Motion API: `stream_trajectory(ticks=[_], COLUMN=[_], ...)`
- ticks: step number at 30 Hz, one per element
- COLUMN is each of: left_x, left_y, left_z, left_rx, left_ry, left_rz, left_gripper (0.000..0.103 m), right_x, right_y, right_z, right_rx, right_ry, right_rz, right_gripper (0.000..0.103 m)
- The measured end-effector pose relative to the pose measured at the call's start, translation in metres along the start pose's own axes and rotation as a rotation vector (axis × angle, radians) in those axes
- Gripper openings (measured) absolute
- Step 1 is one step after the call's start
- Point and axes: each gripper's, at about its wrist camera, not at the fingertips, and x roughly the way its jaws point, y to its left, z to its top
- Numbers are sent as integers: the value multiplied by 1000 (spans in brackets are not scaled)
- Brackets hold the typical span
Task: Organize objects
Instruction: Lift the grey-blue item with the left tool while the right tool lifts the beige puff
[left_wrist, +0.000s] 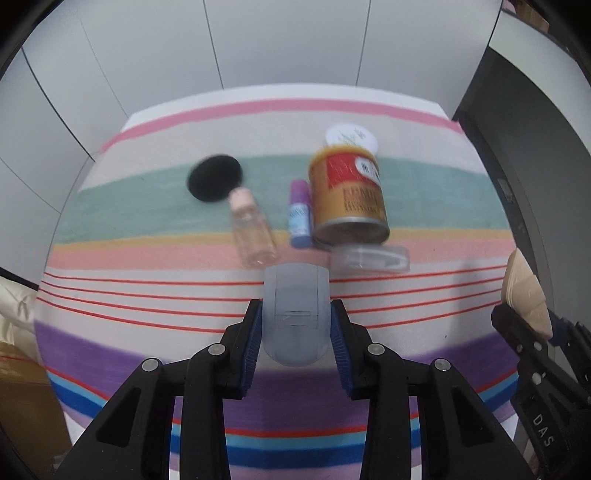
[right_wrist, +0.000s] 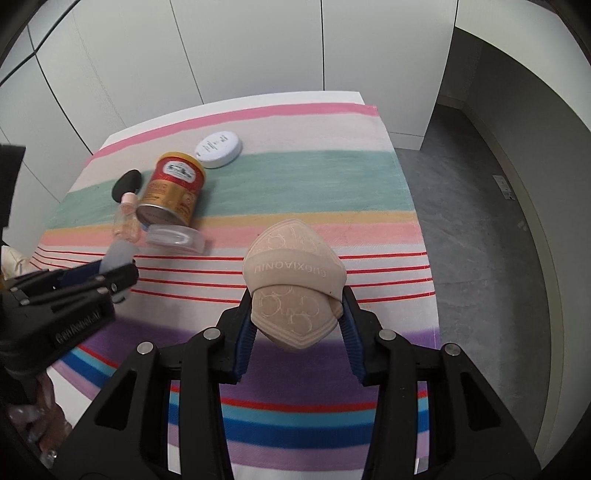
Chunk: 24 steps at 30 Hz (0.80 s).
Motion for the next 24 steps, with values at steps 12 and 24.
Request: stream_trajectory(ticks=[12,24], left_x=[-85,-223], left_y=[35,72], left_z=[21,53], left_rx=[-35,-71], left_ry=[-75,-203], left_rz=[-4,0], left_gripper=[36,36], right_x=[-73,-184], right_y=[31,44], right_z=[23,74], right_rx=[-44,-37], right_ry=[-60,-163], right_rz=[19,-11], right_gripper=[44,44])
